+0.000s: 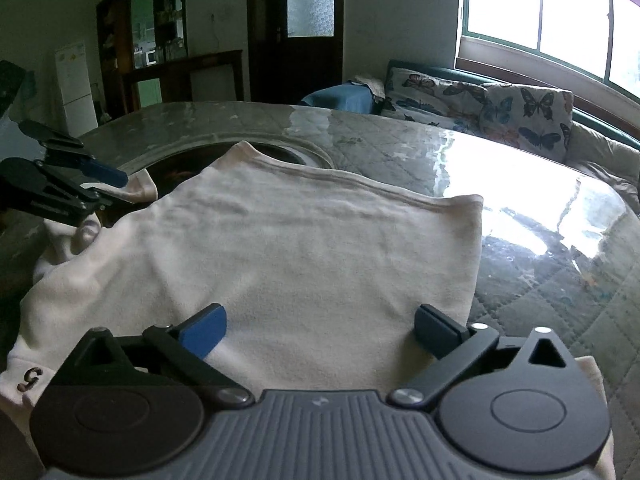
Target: Fold clothes
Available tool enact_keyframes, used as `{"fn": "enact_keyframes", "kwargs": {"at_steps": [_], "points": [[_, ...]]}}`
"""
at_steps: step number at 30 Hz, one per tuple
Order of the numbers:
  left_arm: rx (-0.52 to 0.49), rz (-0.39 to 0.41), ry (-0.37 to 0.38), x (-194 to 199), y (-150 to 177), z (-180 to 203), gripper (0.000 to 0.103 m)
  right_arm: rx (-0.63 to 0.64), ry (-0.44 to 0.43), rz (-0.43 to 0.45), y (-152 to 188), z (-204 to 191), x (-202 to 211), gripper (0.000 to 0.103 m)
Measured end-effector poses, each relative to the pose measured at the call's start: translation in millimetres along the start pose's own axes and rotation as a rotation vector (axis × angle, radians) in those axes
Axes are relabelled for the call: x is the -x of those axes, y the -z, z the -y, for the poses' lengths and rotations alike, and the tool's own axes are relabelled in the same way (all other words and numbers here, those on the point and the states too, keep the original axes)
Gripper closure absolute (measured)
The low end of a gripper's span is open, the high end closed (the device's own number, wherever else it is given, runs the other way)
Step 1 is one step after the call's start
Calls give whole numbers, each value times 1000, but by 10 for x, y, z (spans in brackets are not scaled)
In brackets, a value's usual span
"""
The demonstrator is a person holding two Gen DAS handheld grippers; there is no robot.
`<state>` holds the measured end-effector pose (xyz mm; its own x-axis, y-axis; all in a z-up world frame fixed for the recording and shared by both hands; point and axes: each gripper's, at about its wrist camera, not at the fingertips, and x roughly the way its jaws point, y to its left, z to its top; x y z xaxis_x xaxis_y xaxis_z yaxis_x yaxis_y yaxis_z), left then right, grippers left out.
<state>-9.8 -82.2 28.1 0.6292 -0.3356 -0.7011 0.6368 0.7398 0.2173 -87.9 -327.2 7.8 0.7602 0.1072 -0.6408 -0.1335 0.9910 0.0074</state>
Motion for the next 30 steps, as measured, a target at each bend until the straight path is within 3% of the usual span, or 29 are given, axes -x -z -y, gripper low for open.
{"fn": "enact_keyframes", "kwargs": {"at_steps": [4,6,9,15,20,24,26,30], "points": [[44,-3,0,-18,34,-117,88,-1,-2,-2,2,3,-2,0],[94,17,-5,31,60,-210,94,0,-2,-2,3,3,1,0],[196,74,-30,200,116,-396,95,0,-1,-2,7,1,5,0],[431,206,-156,729,412,-843,97,1,-1,-2,7,1,7,0],[526,186,-227,933,729,-1079,97,1,0,-3,5,-7,5,0],[480,160,-151,937,699,-1009,94,1,0,-3,5,-9,2,0],[406,156,-119,867,584,-837,80,1,0,-3,6,-9,2,0],[250,148,-53,687,336,-454,70,0,0,-3,10,-7,3,0]]}}
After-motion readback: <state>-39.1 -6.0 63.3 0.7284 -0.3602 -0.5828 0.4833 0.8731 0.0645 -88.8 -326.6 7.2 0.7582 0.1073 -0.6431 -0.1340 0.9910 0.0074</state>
